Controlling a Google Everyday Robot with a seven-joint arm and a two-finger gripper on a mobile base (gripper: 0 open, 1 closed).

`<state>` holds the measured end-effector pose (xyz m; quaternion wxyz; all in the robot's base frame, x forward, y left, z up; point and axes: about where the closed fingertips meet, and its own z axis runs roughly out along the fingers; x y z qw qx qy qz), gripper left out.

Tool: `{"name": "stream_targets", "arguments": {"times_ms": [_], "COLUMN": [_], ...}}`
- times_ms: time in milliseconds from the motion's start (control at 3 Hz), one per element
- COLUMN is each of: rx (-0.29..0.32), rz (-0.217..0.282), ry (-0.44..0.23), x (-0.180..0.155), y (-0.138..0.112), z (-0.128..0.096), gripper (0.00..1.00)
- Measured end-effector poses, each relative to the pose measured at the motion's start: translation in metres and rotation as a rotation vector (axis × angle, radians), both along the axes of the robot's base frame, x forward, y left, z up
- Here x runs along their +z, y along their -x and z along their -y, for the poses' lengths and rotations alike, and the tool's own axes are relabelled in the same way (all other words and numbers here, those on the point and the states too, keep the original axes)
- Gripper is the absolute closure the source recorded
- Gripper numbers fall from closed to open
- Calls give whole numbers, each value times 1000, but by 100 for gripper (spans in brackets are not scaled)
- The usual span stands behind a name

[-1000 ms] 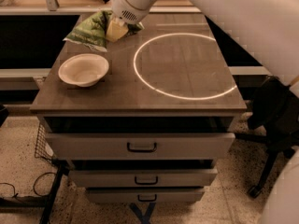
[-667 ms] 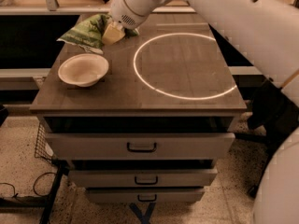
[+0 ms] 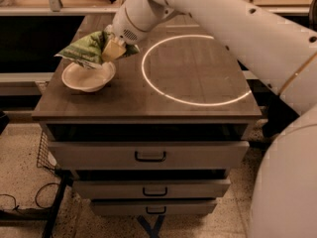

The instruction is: Place green jalapeno chip bag into paper bowl

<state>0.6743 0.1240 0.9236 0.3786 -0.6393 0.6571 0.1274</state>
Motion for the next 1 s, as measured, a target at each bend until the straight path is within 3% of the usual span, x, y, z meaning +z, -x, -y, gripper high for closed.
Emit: {"name": "stream_targets", "arguments": {"times_ms": [1000], "rx": [129], "rz": [-105], "ry": [101], "x": [-35], "y": [19], "z": [-57], "gripper": [98]}}
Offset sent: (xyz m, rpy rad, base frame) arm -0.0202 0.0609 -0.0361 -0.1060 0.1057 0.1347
